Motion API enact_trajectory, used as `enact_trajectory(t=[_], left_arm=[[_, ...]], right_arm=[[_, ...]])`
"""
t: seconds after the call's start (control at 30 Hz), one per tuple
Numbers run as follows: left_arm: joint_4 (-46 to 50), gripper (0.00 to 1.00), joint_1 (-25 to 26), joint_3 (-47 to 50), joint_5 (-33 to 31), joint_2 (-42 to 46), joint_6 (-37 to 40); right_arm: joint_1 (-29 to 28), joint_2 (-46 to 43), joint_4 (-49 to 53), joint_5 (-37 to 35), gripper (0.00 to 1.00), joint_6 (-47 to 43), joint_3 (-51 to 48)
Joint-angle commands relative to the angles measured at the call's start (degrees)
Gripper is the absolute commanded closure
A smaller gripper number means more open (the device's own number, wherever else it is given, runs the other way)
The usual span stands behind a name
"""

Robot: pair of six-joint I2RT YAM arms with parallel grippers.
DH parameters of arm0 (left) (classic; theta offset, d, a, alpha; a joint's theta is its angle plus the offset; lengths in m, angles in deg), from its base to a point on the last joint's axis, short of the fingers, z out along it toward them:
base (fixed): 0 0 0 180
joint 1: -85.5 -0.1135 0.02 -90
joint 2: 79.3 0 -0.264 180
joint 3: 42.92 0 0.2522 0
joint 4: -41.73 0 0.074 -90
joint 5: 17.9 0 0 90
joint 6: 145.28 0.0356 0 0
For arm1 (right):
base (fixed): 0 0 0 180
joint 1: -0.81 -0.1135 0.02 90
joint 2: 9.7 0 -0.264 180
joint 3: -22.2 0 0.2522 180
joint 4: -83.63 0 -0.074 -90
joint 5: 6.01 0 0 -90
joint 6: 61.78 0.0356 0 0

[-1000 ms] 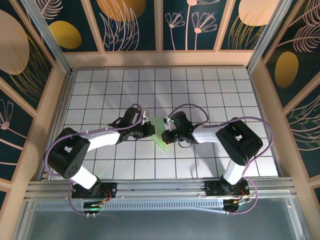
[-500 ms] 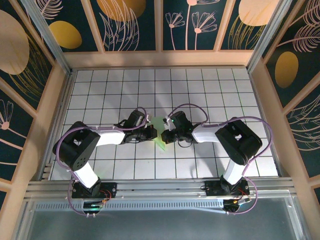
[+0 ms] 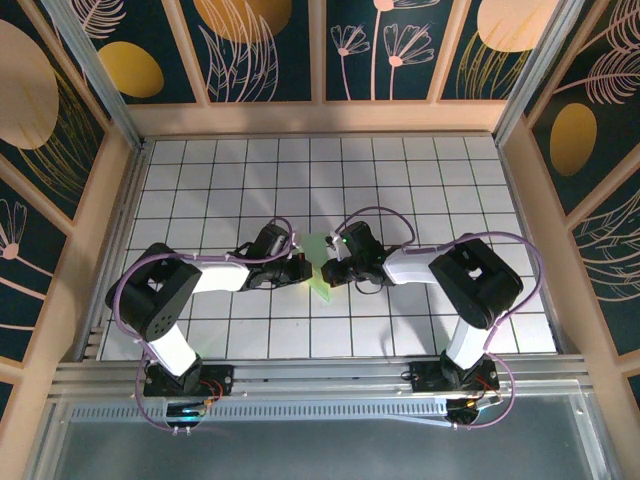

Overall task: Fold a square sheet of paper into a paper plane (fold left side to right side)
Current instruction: Third fold the triangle at the center of the table.

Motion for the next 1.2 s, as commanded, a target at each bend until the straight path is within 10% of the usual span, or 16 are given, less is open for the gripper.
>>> enact_trajectory(t=[0.0,0.47,0.9,1.17], left_arm=[[-1.7,0.96,0.4,0.8,-1.0,-2.2,0.0],[-0.1,0.99,0.4,1.9,-4.2,-4.3,-0.1],[1.2,1.00,0.4,2.7,-5.1,-4.1,-0.2],[1.4,1.00,0.4,2.6,-5.2,-3.9,-0.1]], right_arm=[[0.2,3.2,5.8,-2.2,1.00,-0.6,-0.9],[0.5,0.9,6.6,-1.9,1.00,0.1,1.3],[3.5,-6.4,15.5,-3.1,0.70,1.2,7.7],[3.2,-10.3,15.9,9.1,0.86,7.1,4.2]])
